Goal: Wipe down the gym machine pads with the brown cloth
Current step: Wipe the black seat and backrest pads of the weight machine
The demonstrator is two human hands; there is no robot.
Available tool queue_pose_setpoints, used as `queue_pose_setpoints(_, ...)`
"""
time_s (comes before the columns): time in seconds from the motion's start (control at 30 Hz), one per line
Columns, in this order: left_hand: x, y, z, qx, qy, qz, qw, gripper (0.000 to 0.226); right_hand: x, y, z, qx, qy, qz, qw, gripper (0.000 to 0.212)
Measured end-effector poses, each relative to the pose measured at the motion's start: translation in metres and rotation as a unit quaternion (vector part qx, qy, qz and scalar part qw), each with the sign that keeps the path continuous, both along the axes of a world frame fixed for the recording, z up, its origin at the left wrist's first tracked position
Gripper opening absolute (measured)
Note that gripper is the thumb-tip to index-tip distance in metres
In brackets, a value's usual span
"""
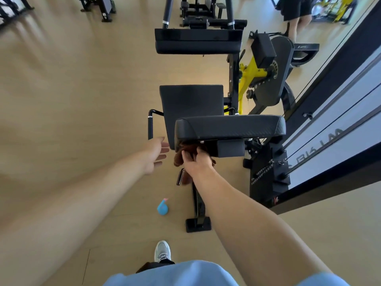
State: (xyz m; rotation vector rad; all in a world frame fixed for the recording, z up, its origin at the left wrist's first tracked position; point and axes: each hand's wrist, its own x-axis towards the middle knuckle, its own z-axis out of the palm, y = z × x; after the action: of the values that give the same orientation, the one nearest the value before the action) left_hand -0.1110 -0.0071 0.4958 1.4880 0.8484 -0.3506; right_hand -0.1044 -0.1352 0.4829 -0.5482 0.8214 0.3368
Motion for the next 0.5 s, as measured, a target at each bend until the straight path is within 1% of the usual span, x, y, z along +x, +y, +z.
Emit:
queue_pose_setpoints(0.03, 0.0, 0.003, 0.001, 0.001, -0.002, 0.0, 1.0, 0.043, 0.005, -0.004, -0.002, -0.003, 0.042, -0.017, 0.999, 0.031)
queue_pose_setpoints(0.07, 0.001, 0.006, 0.002, 0.002, -0.003, 0.003, 1.0, 0.042, 0.003, -0.005, 0.001, 0.015, 0.06, -0.035, 0.997, 0.03)
queue_pose_setpoints(0.13, 0.0, 0.01, 0.001, 0.001, 0.004, 0.005, 1.0, 0.039, -0.011, 0.0, 0.002, 0.023, 0.029, -0.044, 0.998, 0.031)
queue_pose_setpoints(0.2, 0.001, 0.012, 0.0, -0.001, 0.01, 0.003, 1.0, 0.038, -0.027, 0.005, 0.006, 0.029, -0.009, -0.051, 0.998, 0.026)
queue_pose_setpoints(0.27, 0.003, 0.012, -0.001, -0.001, 0.013, 0.003, 1.0, 0.038, -0.034, 0.008, 0.013, 0.026, -0.011, -0.048, 0.998, 0.021)
queue_pose_setpoints(0.33, 0.007, 0.01, -0.002, -0.001, 0.017, 0.001, 1.0, 0.038, -0.021, 0.01, 0.007, 0.028, -0.005, -0.054, 0.998, 0.018)
queue_pose_setpoints(0.43, 0.014, 0.009, -0.003, -0.004, 0.016, -0.007, 1.0, 0.037, 0.005, 0.009, -0.013, 0.018, 0.021, -0.039, 0.999, 0.027)
queue_pose_setpoints(0.5, 0.016, 0.013, -0.005, -0.013, 0.013, -0.015, 1.0, 0.037, 0.018, 0.007, -0.028, -0.008, 0.012, -0.008, 1.0, 0.028)
